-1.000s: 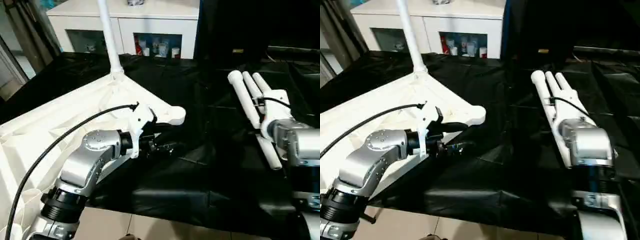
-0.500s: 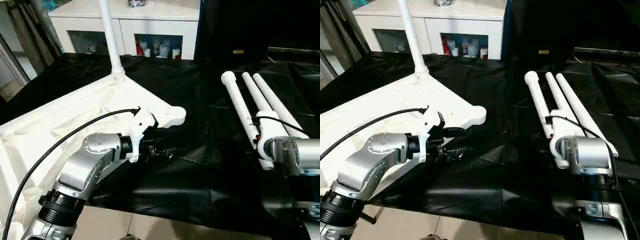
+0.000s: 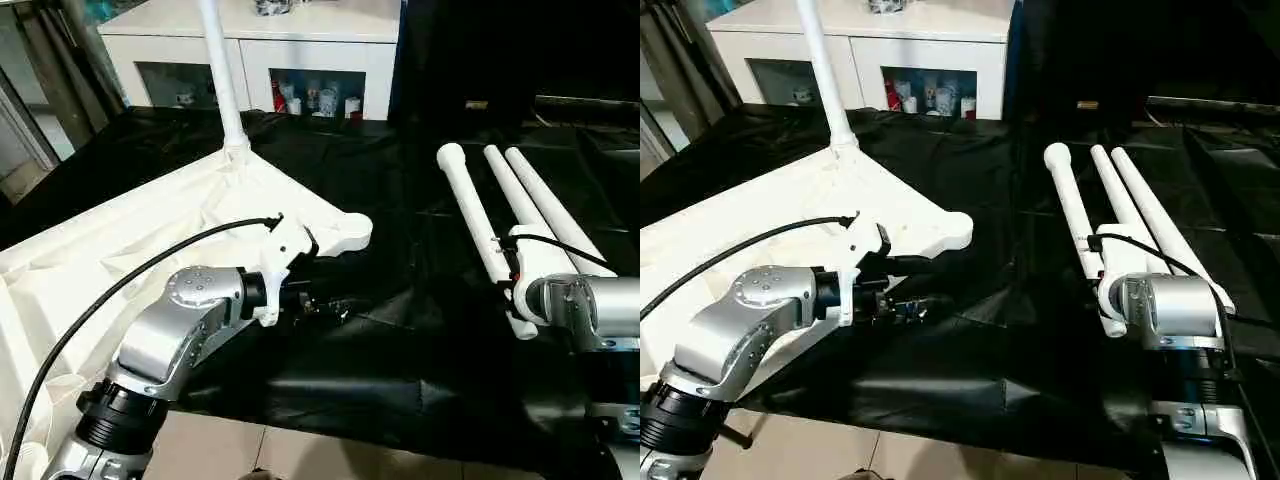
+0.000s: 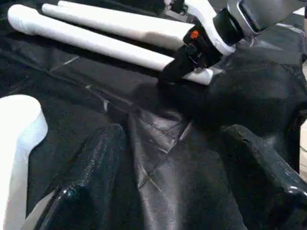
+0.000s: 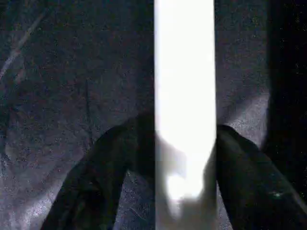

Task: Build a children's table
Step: Insert table leg to table base

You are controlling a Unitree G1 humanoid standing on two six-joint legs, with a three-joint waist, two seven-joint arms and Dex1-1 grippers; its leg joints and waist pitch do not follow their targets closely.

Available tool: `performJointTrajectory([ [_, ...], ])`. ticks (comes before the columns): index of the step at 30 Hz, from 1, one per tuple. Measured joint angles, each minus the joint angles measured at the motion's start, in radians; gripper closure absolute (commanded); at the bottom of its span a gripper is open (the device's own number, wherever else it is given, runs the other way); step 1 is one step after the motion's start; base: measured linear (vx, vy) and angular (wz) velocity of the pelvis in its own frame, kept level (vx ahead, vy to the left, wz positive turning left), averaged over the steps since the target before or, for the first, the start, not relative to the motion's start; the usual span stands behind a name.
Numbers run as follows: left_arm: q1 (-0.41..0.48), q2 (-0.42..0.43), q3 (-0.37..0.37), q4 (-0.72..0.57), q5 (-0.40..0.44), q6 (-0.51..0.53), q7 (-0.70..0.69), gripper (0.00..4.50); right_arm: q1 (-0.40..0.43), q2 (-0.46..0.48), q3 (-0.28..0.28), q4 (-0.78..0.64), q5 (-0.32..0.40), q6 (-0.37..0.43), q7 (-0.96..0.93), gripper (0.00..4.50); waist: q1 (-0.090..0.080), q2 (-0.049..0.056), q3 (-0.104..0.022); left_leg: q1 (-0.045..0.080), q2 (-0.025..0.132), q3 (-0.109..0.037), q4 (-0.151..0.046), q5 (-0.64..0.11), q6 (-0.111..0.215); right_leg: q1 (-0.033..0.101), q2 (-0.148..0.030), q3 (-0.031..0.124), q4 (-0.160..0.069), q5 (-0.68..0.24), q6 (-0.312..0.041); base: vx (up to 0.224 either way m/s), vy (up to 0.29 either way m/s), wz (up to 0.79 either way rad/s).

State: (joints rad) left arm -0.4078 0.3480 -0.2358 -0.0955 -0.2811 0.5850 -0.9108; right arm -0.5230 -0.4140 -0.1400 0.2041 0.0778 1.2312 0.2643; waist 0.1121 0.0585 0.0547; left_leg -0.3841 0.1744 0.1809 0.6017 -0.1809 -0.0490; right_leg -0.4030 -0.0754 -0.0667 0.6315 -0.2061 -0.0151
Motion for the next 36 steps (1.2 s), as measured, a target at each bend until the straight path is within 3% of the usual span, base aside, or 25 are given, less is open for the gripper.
performJointTrajectory([
  [9, -0.001, -0.016, 0.006, 0.006, 0.000, -0.011, 0.030, 0.95, 0.012, 0.006, -0.008, 0.011, 0.005, -0.024, 0.005, 2.60, 0.000, -0.001, -0.001, 0.002, 0.000, -0.001, 0.002, 0.000, 0.000, 0.004, 0.000, 0.000, 0.000, 0.001, 0.000, 0.000, 0.000, 0.00],
  [12, -0.028, -0.065, 0.053, 0.044, -0.005, 0.021, 0.105, 0.95, 0.013, 0.014, -0.024, 0.026, 0.006, -0.049, -0.006, 2.81, 0.000, -0.002, -0.001, 0.003, 0.000, -0.001, 0.003, 0.001, 0.001, 0.004, 0.000, 0.000, 0.000, 0.003, 0.000, 0.000, 0.000, 0.00],
  [14, -0.048, -0.082, 0.087, 0.060, -0.016, 0.043, 0.141, 0.60, 0.013, 0.020, -0.035, 0.034, 0.009, -0.067, -0.008, 3.02, -0.003, -0.001, -0.001, 0.003, 0.000, -0.001, 0.004, 0.001, 0.001, 0.005, 0.000, 0.000, 0.000, 0.004, 0.000, 0.000, 0.000, 0.00],
  [18, -0.082, -0.157, 0.173, 0.079, -0.096, 0.110, 0.208, 0.33, 0.013, 0.051, -0.069, 0.044, 0.015, -0.113, -0.028, 3.16, -0.003, 0.000, -0.001, 0.001, 0.000, -0.001, 0.005, 0.001, 0.001, 0.004, 0.000, 0.000, 0.000, 0.005, 0.000, 0.000, 0.000, 0.00],
  [20, -0.113, -0.209, 0.225, 0.102, -0.143, 0.141, 0.256, 0.22, 0.010, 0.085, -0.093, 0.045, 0.032, -0.185, -0.040, 3.17, -0.003, 0.006, -0.001, -0.001, 0.000, -0.002, 0.006, 0.001, 0.001, 0.003, 0.000, 0.000, 0.000, 0.005, 0.000, 0.000, 0.000, 0.00],
  [23, -0.135, -0.212, 0.239, 0.103, -0.160, 0.148, 0.273, 0.22, 0.009, 0.097, -0.090, 0.045, 0.048, -0.218, -0.038, 3.17, 0.000, 0.014, -0.004, -0.001, 0.000, -0.003, 0.005, 0.001, 0.001, 0.002, 0.000, -0.001, -0.001, 0.005, 0.000, 0.000, 0.000, 0.00],
  [27, -0.133, -0.215, 0.251, 0.108, -0.165, 0.156, 0.286, 0.19, 0.009, 0.100, -0.098, 0.045, 0.048, -0.224, -0.042, 3.18, 0.003, 0.015, -0.004, -0.002, 0.000, -0.003, 0.005, 0.001, 0.001, 0.002, 0.000, -0.002, -0.001, 0.005, 0.001, 0.000, 0.000, 0.00],
  [28, -0.141, -0.228, 0.270, 0.121, -0.177, 0.165, 0.296, 0.09, 0.008, 0.125, -0.110, 0.045, 0.052, -0.248, -0.046, 3.18, 0.003, 0.015, -0.004, -0.002, 0.000, -0.003, 0.006, 0.001, 0.001, 0.002, 0.000, -0.001, -0.001, 0.005, 0.001, 0.000, 0.000, 0.00],
  [30, -0.208, -0.259, 0.331, 0.202, -0.208, 0.207, 0.325, 0.00, 0.006, 0.241, -0.166, 0.010, 0.105, -0.400, -0.047, 3.19, -0.004, 0.015, -0.003, -0.004, 0.000, -0.003, 0.006, 0.002, 0.002, -0.001, 0.000, -0.001, 0.000, 0.006, 0.001, 0.000, 0.000, 0.00],
  [32, -0.257, -0.293, 0.356, 0.230, -0.240, 0.223, 0.343, 0.00, 0.000, 0.324, -0.157, -0.043, 0.159, -0.485, -0.020, 3.19, -0.006, 0.017, -0.003, -0.004, 0.000, -0.004, 0.006, 0.002, 0.002, -0.001, 0.000, -0.002, -0.001, 0.007, 0.001, 0.000, 0.000, 0.00],
  [36, -0.312, -0.361, 0.404, 0.289, -0.314, 0.238, 0.407, 0.00, -0.053, 0.357, -0.094, -0.156, 0.226, -0.551, 0.072, 3.19, 0.007, 0.013, -0.004, -0.005, -0.001, -0.004, 0.005, 0.001, 0.003, -0.001, 0.000, -0.002, -0.002, 0.006, 0.001, 0.000, 0.000, 0.00],
])
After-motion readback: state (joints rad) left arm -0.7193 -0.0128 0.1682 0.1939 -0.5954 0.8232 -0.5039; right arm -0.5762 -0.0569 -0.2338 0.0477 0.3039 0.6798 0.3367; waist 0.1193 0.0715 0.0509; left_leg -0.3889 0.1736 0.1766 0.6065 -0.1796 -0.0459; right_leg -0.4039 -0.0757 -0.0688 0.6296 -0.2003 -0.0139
